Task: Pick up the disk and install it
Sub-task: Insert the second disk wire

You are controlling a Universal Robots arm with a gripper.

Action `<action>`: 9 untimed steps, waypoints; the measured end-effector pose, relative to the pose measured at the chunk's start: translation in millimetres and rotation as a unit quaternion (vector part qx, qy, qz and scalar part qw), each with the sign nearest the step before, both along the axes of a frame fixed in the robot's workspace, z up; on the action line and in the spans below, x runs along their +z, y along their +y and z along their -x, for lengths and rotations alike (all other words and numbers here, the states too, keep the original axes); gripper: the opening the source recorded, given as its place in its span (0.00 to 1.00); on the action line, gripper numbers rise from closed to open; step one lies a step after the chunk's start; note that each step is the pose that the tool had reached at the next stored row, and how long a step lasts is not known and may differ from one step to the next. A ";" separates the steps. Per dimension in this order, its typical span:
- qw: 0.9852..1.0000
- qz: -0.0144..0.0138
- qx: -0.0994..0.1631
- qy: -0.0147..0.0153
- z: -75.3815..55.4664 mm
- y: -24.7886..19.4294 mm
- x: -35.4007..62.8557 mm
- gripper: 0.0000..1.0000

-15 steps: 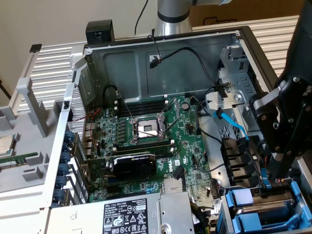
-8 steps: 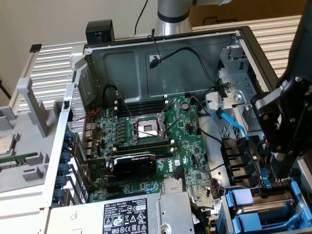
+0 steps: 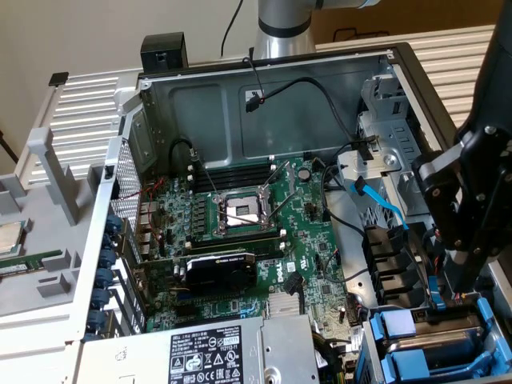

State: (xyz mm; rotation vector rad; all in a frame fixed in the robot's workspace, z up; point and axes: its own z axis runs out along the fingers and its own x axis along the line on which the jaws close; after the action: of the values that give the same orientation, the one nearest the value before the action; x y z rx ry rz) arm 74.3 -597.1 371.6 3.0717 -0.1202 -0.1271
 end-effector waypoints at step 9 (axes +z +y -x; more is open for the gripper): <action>0.999 -0.055 0.000 0.000 0.2 -14.1 0.0 0.11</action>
State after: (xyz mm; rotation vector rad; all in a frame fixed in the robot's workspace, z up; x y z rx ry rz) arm 74.1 -611.2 371.6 3.1809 -0.1170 -0.1380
